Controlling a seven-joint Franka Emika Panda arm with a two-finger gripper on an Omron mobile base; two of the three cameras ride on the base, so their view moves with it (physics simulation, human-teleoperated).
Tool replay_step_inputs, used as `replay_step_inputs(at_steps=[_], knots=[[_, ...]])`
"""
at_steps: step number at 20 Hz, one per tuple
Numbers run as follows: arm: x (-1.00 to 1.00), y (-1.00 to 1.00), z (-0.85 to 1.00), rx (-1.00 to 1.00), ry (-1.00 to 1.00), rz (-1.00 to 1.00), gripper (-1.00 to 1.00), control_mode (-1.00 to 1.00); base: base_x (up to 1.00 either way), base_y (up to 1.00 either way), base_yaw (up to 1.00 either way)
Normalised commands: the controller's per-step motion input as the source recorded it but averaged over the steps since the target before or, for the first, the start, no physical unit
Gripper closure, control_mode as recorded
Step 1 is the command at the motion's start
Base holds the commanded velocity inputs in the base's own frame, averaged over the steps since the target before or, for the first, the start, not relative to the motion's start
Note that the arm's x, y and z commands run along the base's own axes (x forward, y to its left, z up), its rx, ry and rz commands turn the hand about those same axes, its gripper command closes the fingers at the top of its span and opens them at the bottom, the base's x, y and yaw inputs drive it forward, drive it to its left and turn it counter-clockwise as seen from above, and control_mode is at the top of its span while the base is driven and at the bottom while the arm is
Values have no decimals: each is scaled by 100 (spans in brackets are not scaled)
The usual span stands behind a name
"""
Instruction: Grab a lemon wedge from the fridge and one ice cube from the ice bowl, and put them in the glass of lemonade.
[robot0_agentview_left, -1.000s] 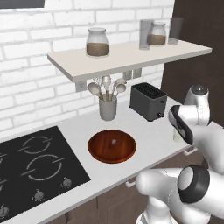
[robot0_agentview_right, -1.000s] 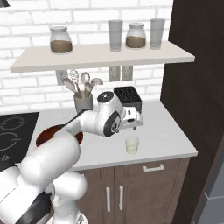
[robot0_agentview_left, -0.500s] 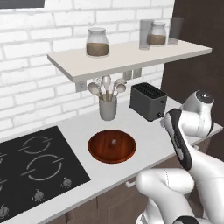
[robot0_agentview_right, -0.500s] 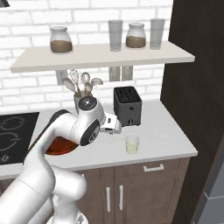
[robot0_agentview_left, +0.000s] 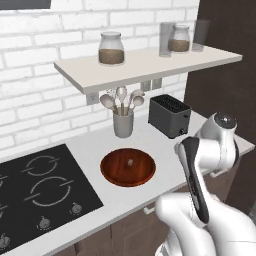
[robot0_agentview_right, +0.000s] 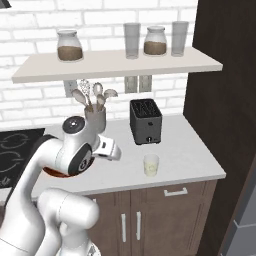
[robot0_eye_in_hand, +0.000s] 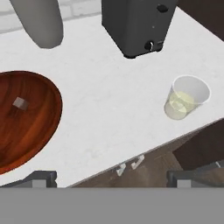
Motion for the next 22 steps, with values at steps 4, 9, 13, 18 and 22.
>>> replay_step_inputs(at_steps=[4, 9, 13, 18, 22], knots=[[-21, 1, 0, 20, -1, -18, -100, -100, 0, 0, 0], [-28, 0, 0, 22, 0, -15, -100, -100, 0, 0, 0], [-15, 3, -1, 0, 0, 0, -100, -100, 0, 0, 0], [-33, 5, -7, -1, 0, 5, -100, 100, -15, 0, 1], [0, 0, 0, 0, 0, 0, -100, 100, -74, -10, 6]])
